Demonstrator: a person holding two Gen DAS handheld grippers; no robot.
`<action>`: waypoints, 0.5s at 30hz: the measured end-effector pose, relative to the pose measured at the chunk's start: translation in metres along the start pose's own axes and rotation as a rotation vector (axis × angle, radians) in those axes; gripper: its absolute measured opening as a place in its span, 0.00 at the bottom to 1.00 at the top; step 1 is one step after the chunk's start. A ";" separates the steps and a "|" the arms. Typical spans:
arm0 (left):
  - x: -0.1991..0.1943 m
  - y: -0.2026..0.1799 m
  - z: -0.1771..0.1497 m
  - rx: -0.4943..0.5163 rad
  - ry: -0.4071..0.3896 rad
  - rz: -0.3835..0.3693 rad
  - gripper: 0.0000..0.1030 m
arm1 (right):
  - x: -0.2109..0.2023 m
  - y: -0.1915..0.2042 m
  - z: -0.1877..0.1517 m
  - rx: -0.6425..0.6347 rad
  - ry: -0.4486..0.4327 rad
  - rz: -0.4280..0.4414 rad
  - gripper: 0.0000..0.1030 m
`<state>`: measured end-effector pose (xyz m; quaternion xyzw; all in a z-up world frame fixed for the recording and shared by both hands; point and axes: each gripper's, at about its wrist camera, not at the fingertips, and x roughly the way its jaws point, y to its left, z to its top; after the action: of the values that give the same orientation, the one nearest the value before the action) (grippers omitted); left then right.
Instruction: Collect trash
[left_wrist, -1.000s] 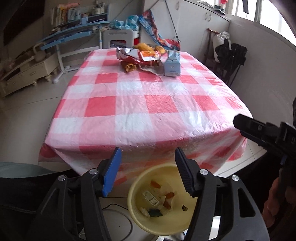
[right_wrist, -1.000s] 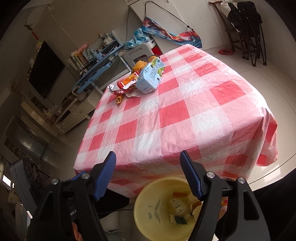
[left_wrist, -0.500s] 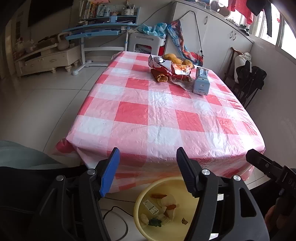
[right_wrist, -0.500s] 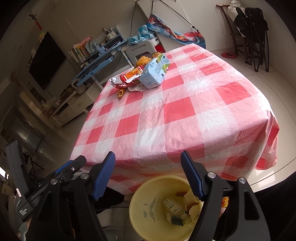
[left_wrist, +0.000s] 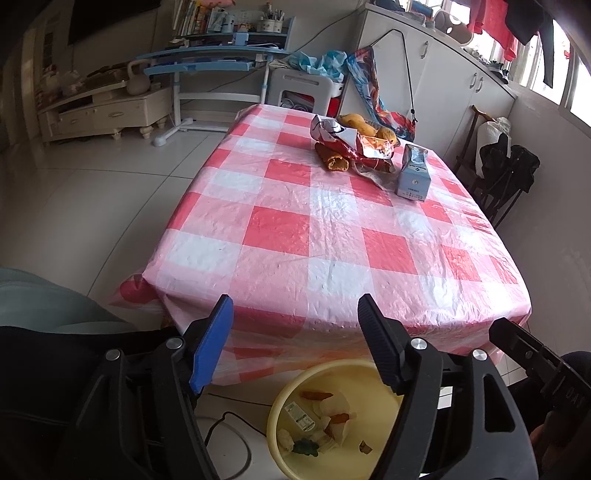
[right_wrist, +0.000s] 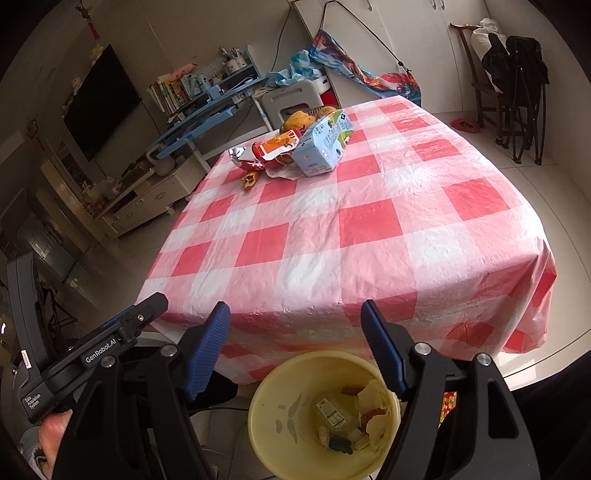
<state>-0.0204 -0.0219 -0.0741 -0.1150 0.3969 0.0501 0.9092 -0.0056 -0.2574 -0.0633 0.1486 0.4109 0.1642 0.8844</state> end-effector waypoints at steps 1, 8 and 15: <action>0.000 0.000 0.000 0.000 0.000 0.000 0.65 | 0.000 0.000 0.000 -0.003 0.000 0.000 0.68; 0.001 0.002 0.001 -0.016 -0.004 0.003 0.67 | 0.000 0.001 -0.001 -0.006 0.002 -0.002 0.68; 0.000 0.004 0.003 -0.029 -0.008 0.005 0.67 | 0.000 0.002 -0.001 -0.006 0.001 -0.002 0.68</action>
<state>-0.0191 -0.0171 -0.0735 -0.1268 0.3929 0.0586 0.9089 -0.0067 -0.2556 -0.0632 0.1455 0.4109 0.1643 0.8848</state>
